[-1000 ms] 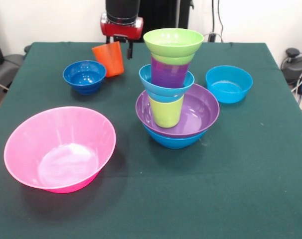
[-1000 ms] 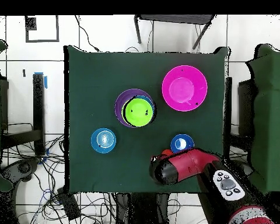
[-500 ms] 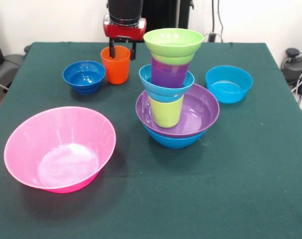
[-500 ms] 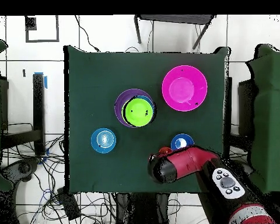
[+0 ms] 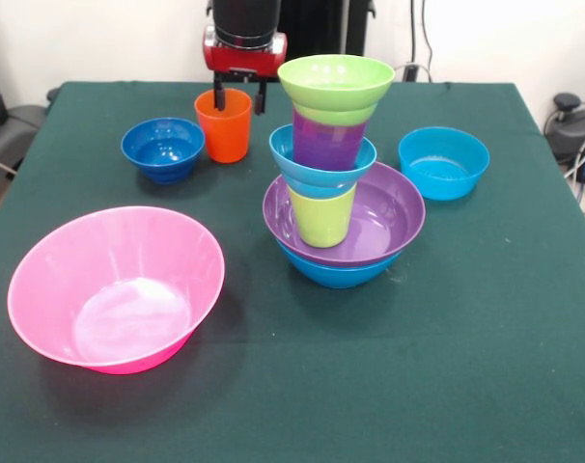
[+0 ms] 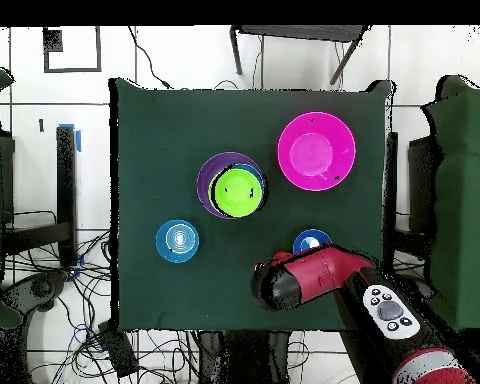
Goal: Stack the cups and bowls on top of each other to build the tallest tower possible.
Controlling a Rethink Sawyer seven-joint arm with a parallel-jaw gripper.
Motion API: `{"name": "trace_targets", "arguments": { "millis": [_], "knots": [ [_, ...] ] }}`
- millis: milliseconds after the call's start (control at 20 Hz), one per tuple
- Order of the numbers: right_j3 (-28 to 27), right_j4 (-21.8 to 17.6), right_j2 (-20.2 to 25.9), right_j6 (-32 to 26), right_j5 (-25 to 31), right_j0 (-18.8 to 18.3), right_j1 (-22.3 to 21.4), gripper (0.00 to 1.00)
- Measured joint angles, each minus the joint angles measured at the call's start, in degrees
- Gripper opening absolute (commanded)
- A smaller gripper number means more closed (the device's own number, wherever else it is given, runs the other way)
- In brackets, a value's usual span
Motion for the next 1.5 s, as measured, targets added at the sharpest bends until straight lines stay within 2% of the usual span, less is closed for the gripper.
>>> {"name": "trace_targets", "arguments": {
  "millis": [850, 1500],
  "knots": [
    [0.0, 0.0, 0.1, 0.0, 0.0, -0.2, 0.0, 1.0],
    [0.0, -2.0, 0.1, 0.0, 0.0, -0.2, 0.0, 1.0]
  ]
}}
